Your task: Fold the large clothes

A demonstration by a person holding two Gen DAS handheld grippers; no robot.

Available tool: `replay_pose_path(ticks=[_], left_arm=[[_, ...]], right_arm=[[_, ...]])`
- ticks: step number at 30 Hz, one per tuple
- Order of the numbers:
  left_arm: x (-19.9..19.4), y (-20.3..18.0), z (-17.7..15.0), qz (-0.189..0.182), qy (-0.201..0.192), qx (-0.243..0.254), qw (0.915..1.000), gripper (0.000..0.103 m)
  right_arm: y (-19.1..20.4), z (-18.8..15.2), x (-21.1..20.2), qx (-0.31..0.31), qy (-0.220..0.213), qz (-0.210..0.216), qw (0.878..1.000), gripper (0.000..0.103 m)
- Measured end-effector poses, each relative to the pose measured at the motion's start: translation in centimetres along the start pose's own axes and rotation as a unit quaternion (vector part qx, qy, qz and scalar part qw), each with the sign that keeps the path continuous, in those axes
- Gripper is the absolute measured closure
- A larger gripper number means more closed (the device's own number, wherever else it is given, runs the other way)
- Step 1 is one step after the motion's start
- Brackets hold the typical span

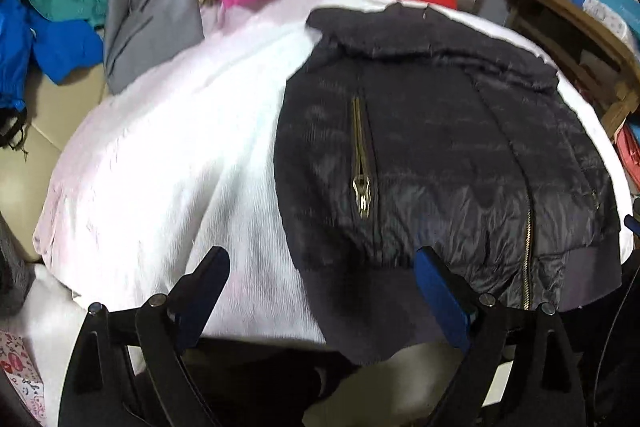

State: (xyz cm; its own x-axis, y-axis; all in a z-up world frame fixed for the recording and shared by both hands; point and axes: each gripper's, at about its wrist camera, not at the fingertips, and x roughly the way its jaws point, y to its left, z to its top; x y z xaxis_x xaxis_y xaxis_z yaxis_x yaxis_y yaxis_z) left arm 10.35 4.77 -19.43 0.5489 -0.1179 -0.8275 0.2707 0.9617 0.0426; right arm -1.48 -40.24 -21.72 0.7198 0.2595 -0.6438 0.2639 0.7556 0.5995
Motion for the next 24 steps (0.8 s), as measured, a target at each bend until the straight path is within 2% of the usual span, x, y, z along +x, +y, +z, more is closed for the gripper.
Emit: replay_pose_path(ticks=[3, 6, 8, 10, 12, 14, 15, 18, 19, 22, 24], left_arm=[[0.7, 0.3, 0.1, 0.000, 0.014, -0.009, 0.9999, 0.010], [1.4, 0.8, 0.1, -0.023, 0.022, -0.035, 0.9989, 0.010], [1.8, 1.1, -0.1, -0.030, 0.026, -0.042, 0.9983, 0.010], [2.0, 1.4, -0.4, -0.032, 0.027, -0.043, 0.9982, 0.015], [2.2, 1.7, -0.6, -0.045, 0.032, -0.048, 0.9973, 0.029], [2.3, 2.2, -0.7, -0.053, 0.036, -0.061, 0.9960, 0.029], [2.5, 2.4, -0.7, -0.057, 0.039, -0.068, 0.9953, 0.029], [3.4, 2.6, -1.1, -0.075, 0.059, -0.079, 0.9923, 0.029], [4.0, 2.6, -1.3, -0.085, 0.077, -0.080, 0.9902, 0.029], [5.0, 2.1, -1.9, -0.112, 0.097, -0.082, 0.9855, 0.029], [5.1, 1.5, -2.1, -0.122, 0.096, -0.077, 0.9849, 0.029]], right_arm=[[-0.1, 0.1, 1.4, 0.011, 0.001, -0.006, 1.000, 0.030], [-0.2, 0.0, 3.6, 0.018, 0.011, -0.032, 0.999, 0.033], [-0.3, -0.3, 4.7, 0.019, 0.028, -0.051, 0.998, 0.045], [0.1, -0.6, 4.7, 0.004, 0.032, -0.062, 0.998, 0.054], [0.6, -0.7, 3.8, -0.004, 0.025, -0.034, 0.999, 0.054], [1.4, -0.8, 2.6, -0.018, 0.006, 0.013, 1.000, 0.054], [1.6, -0.8, 2.3, -0.026, 0.001, 0.021, 0.999, 0.054], [1.1, -1.1, 3.6, -0.022, 0.025, -0.012, 0.999, 0.052], [0.6, -1.1, 4.1, -0.010, 0.036, -0.022, 0.999, 0.052], [0.3, -1.0, 4.1, 0.003, 0.040, -0.003, 0.999, 0.051], [0.3, -1.1, 4.6, -0.008, 0.060, -0.009, 0.998, 0.052]])
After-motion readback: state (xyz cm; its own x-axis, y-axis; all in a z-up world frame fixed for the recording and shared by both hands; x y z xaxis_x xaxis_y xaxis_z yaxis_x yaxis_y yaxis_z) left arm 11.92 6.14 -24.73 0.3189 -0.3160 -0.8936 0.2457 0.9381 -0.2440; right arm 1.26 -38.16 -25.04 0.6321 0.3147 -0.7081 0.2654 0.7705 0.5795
